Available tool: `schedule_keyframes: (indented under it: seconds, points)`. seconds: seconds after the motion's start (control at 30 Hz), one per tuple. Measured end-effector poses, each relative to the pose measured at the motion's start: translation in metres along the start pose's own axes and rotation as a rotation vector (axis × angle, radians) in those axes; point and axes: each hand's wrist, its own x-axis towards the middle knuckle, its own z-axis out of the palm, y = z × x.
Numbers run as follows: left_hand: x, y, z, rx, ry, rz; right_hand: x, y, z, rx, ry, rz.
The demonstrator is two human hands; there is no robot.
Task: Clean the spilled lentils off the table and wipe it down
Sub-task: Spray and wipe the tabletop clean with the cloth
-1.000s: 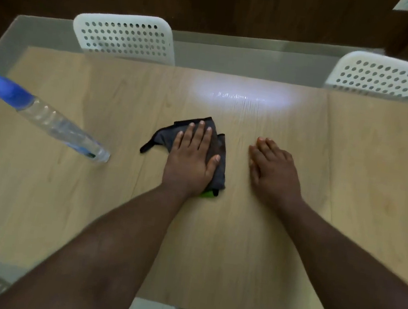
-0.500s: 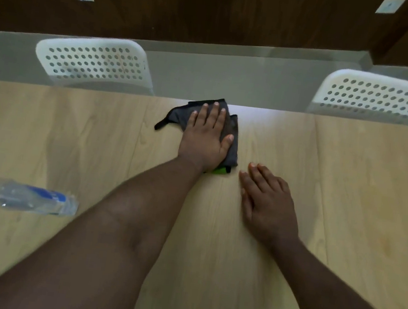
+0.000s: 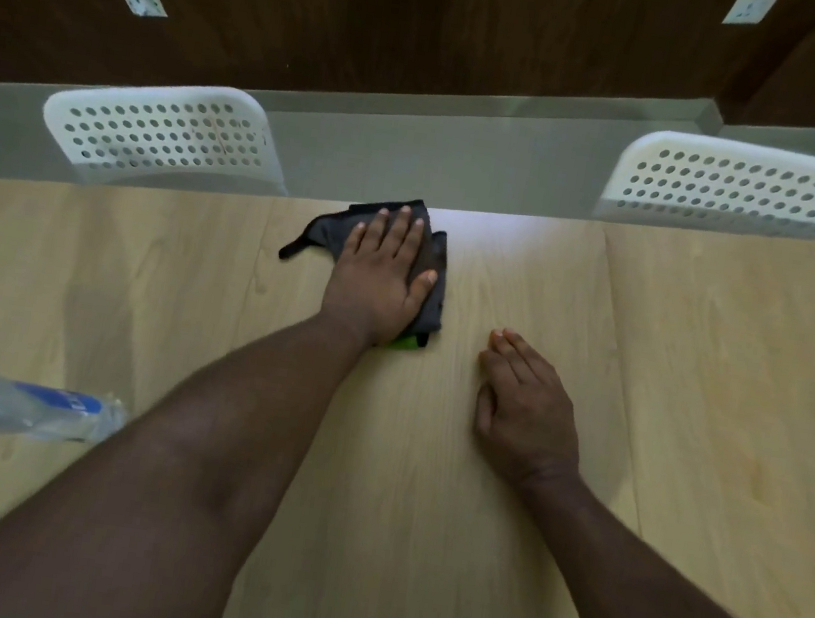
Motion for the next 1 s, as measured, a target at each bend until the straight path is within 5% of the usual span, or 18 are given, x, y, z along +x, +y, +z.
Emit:
schedule_keyframes:
  seconds: [0.23,0.4,0.53,0.67,0.77,1.0]
  points:
    - [-0.101,0.087,0.015,-0.059,-0.01,0.152,-0.005,0.004,-0.005,0.108,0.165,0.214]
    - [-0.223,0.068,0.027,-0.055,-0.051,0.161,-0.076,-0.005,-0.035,0.096,-0.058,0.174]
    - [-0.237,0.055,0.024,-0.014,-0.036,0.098,-0.147,-0.02,-0.06,-0.039,-0.236,0.046]
    - [-0.204,0.079,0.018,-0.018,-0.017,-0.055,-0.162,-0.016,-0.064,-0.087,-0.268,0.028]
    - [-0.209,0.111,0.025,-0.023,0.006,-0.009,-0.165,-0.014,-0.062,-0.052,-0.25,0.03]
    - [-0.359,0.117,0.041,-0.069,-0.028,0.102,-0.172,-0.015,-0.062,-0.035,-0.23,0.046]
